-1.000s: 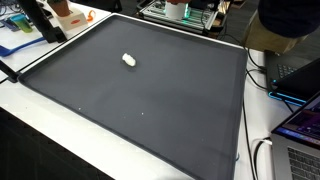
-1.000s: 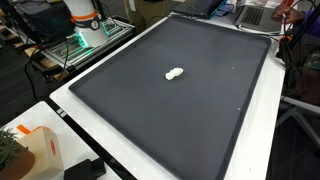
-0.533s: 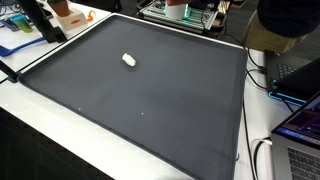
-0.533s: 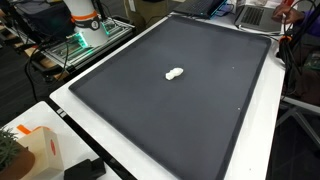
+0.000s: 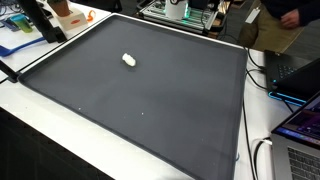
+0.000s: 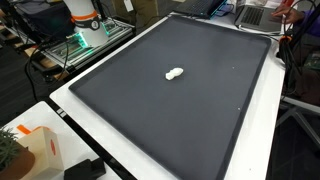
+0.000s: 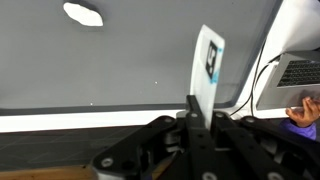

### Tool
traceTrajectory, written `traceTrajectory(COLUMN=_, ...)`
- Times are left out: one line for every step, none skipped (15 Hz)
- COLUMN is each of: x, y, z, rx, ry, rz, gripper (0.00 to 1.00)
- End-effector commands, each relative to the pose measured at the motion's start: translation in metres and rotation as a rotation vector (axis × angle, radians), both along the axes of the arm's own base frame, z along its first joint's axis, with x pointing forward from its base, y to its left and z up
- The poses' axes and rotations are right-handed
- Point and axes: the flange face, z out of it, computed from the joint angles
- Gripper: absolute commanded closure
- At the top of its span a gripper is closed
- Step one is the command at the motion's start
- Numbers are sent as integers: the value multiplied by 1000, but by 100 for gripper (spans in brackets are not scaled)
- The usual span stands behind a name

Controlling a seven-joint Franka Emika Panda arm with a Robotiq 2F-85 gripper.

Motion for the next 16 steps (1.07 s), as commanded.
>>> traceTrajectory(x=0, y=0, z=0, rx=0, ry=1, rz=0, gripper=96)
traceTrajectory(x=0, y=0, z=0, rx=0, ry=1, rz=0, gripper=96)
traceTrajectory(x=-4, y=-1, z=-5, rx=-6, ry=-1, rz=-54, gripper=99)
traceTrajectory(x=-9, y=-5, z=-10, rx=-10, ry=-61, rz=-138, gripper=99)
traceTrajectory(x=-11, y=-10, z=-20, rx=-7, ry=-53, rz=-189, gripper=99)
traceTrajectory(x=-13, y=-13, z=-29, rx=-11, ry=-81, rz=-237, gripper=99)
traceTrajectory(x=-17, y=-16, z=-43, rx=-25, ry=-89, rz=-286, gripper=99)
traceTrajectory(x=-21, y=-17, z=-58, rx=-44, ry=-95, rz=-333, gripper=99)
traceTrajectory(x=-25, y=-20, z=-72, rx=-62, ry=-94, rz=-383, gripper=99)
traceTrajectory(x=-26, y=-21, z=-90, rx=-79, ry=-90, rz=-431, gripper=99)
traceTrajectory(x=-25, y=-24, z=-104, rx=-90, ry=-85, rz=-481, gripper=99)
traceTrajectory(x=-16, y=-20, z=-82, rx=-68, ry=-74, rz=-402, gripper=99)
traceTrajectory(x=-19, y=-21, z=-92, rx=-74, ry=-66, rz=-415, gripper=96)
traceTrajectory(x=-18, y=-21, z=-92, rx=-74, ry=-65, rz=-412, gripper=96)
traceTrajectory(x=-16, y=-20, z=-88, rx=-71, ry=-73, rz=-411, gripper=96)
traceTrajectory(x=-15, y=-20, z=-85, rx=-69, ry=-80, rz=-410, gripper=99)
